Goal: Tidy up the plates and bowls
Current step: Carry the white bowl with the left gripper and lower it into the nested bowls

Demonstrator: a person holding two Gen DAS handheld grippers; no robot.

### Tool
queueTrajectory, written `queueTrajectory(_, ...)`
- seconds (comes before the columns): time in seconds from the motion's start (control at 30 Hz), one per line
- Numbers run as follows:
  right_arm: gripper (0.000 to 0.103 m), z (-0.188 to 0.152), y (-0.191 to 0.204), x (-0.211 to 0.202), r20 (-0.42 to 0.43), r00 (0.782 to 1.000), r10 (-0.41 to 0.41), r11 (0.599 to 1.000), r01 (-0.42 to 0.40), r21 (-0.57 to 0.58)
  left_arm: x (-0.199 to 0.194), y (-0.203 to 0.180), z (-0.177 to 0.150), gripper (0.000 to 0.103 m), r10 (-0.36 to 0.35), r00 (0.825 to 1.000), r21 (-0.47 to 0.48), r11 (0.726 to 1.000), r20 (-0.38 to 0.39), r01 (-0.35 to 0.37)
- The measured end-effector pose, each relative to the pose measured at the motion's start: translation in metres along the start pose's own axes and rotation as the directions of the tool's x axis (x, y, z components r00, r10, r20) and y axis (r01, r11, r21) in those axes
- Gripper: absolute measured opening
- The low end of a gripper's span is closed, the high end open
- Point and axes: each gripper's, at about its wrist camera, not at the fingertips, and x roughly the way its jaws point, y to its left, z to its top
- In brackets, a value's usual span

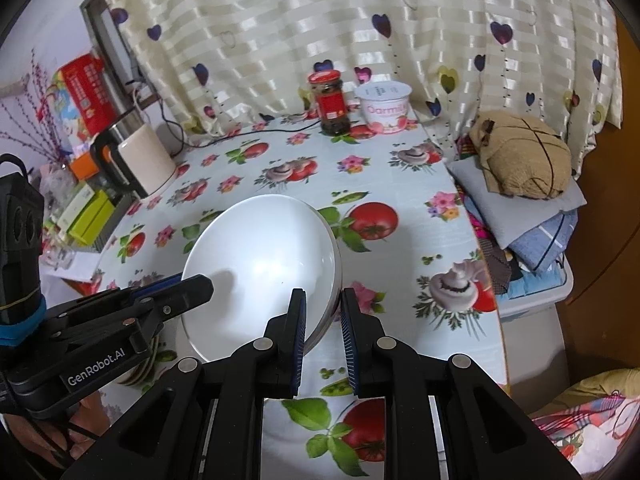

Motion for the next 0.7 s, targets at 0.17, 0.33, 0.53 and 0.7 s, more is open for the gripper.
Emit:
queueTrajectory(0.17, 0.017, -0.004, 0.012, 0.008, -0.021, 0.999, 0.024, 1.000, -0.024, -0.014, -0.005, 0.014, -0.007, 0.017, 0.020, 1.000, -0.024, 1.000, -0.005, -0.020)
queueTrajectory(0.33, 0.017, -0.007, 0.022, 0.016, -0.043, 0.998, 0.044, 0.999, -0.045, -0.027, -0.008, 0.022, -0.014, 0.017, 0.041, 0.999, -0.042, 0.998, -0.011, -0.042)
queueTrajectory(0.53, 0.017, -0.012, 0.029, 0.023, -0.066, 0.996, 0.058, 0.997, -0.061, -0.037, -0.008, 0.030, -0.022, 0.017, 0.054, 0.998, -0.061, 0.997, -0.027, -0.055)
queueTrajectory(0.7, 0.017, -0.016, 0.033, 0.029, -0.087, 0.994, 0.068, 0.997, -0.072, -0.040, -0.006, 0.035, -0.026, 0.017, 0.066, 0.997, -0.070, 0.995, -0.041, -0.069)
